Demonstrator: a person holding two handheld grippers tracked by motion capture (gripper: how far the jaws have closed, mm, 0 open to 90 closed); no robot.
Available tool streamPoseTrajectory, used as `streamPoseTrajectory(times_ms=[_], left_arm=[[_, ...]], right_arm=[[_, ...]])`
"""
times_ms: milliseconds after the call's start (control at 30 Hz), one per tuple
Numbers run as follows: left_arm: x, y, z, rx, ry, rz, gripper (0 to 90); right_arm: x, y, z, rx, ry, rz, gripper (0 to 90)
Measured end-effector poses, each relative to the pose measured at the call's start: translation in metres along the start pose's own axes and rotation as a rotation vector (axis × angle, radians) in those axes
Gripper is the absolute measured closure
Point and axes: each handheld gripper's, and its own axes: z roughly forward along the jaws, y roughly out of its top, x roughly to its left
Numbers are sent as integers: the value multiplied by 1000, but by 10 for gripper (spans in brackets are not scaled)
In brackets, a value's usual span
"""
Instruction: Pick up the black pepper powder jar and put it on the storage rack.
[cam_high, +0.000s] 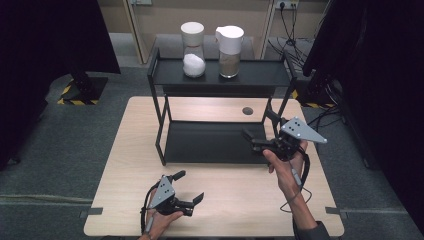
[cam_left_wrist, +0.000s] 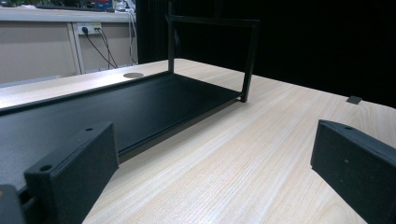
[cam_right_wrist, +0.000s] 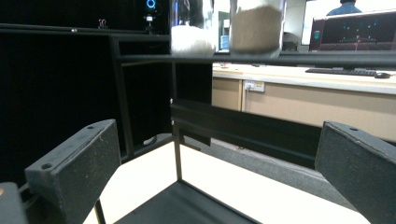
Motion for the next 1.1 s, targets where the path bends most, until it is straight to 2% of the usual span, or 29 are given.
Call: streamPoseTrajectory(times_ms=[167, 467, 733, 1100], left_arm=[[0, 0, 0, -1, 0, 0, 2], [0, 0, 0, -4, 0, -2, 1], [1, 0, 0, -2, 1, -3, 1], [2, 0, 0, 2, 3, -8, 0]], right_arm=[[5, -14, -4, -1, 5, 1, 5], [16, -34, -12, 11, 1, -31, 5], [20, -60, -16, 23, -2, -8, 5], [23, -88, -22, 51, -4, 14, 4]])
